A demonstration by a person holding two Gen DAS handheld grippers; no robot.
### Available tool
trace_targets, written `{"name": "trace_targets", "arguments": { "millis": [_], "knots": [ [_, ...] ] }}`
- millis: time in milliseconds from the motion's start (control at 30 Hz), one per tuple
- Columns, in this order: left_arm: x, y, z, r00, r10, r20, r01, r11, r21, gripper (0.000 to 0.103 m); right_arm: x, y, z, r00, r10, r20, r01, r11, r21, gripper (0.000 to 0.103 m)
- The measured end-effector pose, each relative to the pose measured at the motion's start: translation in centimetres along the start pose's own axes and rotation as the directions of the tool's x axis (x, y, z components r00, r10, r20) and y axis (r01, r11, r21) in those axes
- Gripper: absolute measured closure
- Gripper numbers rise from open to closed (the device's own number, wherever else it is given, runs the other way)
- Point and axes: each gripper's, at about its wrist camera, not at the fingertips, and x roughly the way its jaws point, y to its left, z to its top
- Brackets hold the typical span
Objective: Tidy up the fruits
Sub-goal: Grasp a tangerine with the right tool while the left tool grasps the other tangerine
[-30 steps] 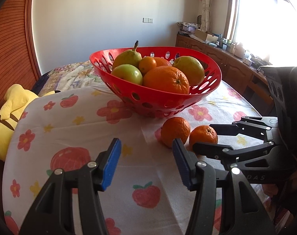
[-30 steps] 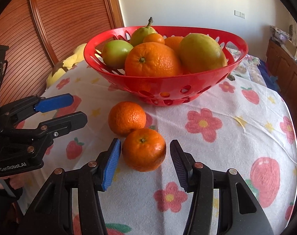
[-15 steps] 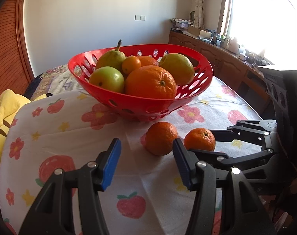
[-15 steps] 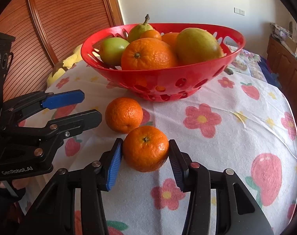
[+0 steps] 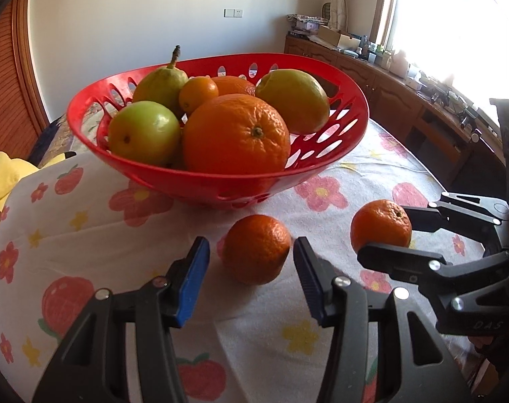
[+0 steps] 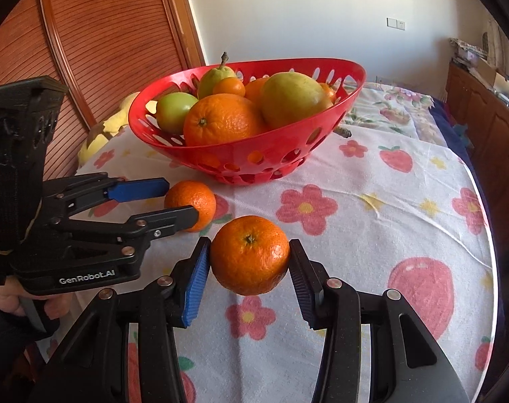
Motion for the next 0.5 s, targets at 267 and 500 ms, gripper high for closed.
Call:
{"name": "trace_targets", "arguments": {
  "millis": [267, 500],
  "knots": [
    [2.0, -0.4, 0.6, 0.999, 0.017, -0.050, -0.017, 1.000, 0.003, 0.051, -0.1, 0.1, 0.0, 1.000, 0.000, 0.008, 0.000, 1.000, -0.005, 0.056],
    [2.4, -0.3, 0.3, 0.998, 0.008, -0.057, -0.007, 1.000, 0.014, 0.055, 0.1, 0.1, 0.0, 1.000, -0.002, 0.001, 0.002, 1.000, 0.000, 0.056]
  ]
}}
